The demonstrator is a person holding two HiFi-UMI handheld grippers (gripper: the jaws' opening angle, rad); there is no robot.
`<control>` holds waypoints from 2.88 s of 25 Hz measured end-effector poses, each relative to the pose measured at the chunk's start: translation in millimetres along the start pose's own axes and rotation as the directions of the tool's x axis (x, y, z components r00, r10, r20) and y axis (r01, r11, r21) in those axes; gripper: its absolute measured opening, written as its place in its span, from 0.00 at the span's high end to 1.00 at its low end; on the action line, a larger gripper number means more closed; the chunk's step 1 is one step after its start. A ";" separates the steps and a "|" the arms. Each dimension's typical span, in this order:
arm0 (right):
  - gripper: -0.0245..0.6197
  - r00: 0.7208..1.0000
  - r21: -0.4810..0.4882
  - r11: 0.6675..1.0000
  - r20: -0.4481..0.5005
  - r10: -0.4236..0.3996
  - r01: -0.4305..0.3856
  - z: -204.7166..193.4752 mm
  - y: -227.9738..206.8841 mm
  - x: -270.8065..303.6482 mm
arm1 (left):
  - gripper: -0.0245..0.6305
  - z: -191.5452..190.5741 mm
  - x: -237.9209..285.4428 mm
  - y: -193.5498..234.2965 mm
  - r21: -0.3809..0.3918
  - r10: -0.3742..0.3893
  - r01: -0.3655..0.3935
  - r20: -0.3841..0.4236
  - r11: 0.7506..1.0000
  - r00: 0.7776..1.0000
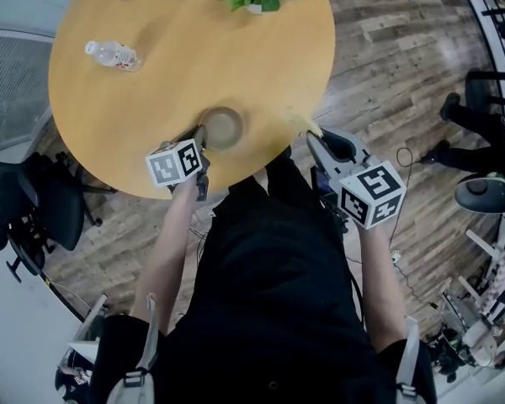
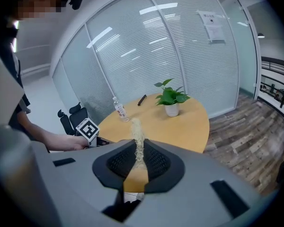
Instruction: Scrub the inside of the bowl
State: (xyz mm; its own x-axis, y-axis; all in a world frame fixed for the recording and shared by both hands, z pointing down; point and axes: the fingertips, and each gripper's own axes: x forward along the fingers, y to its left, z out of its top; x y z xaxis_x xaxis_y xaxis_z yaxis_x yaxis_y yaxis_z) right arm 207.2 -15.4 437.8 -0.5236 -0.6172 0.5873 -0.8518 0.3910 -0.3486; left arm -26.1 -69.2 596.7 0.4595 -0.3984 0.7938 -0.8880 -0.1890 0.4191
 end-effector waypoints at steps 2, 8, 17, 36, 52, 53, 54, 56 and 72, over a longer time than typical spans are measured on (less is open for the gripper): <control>0.89 1.000 0.007 1.000 0.000 0.012 -0.012 2.3 -5.0 2.0 | 0.92 1.1 0.7 1.1 -0.005 0.013 -0.013 0.002 1.000 1.000; 0.89 0.999 0.015 0.999 -0.012 0.040 -0.040 7.7 -11.0 7.5 | 0.92 -2.7 -1.3 2.2 -0.014 0.020 -0.020 0.001 1.000 1.000; 0.89 0.999 0.011 0.999 -0.013 0.050 -0.050 14.7 -6.6 13.7 | 0.84 -5.7 -3.8 5.7 -0.034 -0.001 0.000 -0.002 0.999 1.000; 0.89 0.986 0.036 0.986 -0.022 0.166 -0.166 25.4 14.5 52.4 | 0.93 2.4 -63.1 7.3 -0.022 0.029 -0.027 0.110 0.999 0.994; 0.89 0.951 -0.126 0.944 0.011 0.308 -0.305 31.3 120.4 73.6 | 0.94 17.3 -145.9 -10.7 0.165 -0.146 0.102 0.283 0.981 0.948; 0.89 0.952 -0.126 0.945 0.016 0.306 -0.302 31.5 123.6 73.4 | 0.94 17.6 -147.1 -11.1 0.174 -0.151 0.105 0.276 0.979 0.949; 0.89 0.953 -0.123 0.947 0.024 0.301 -0.296 31.8 125.8 72.7 | 0.94 18.1 -148.0 -11.7 0.180 -0.160 0.113 0.272 0.977 0.949; 0.89 0.956 -0.117 0.951 0.040 0.291 -0.285 31.5 129.8 70.6 | 0.94 19.9 -150.6 -13.5 0.187 -0.187 0.138 0.279 0.973 0.942; 0.89 0.970 -0.088 0.973 0.101 0.223 -0.215 28.1 120.9 45.0 | 0.94 40.5 -162.7 -42.3 0.309 -0.309 0.213 0.307 0.927 0.900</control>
State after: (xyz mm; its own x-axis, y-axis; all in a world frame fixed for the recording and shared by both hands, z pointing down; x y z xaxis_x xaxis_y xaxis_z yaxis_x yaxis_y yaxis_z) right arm 80.3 -15.1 401.5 -0.6993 -0.5801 0.4178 -0.7148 0.5729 -0.4009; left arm -64.0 -32.7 431.9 0.6828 -0.5756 0.4500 -0.7306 -0.5370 0.4217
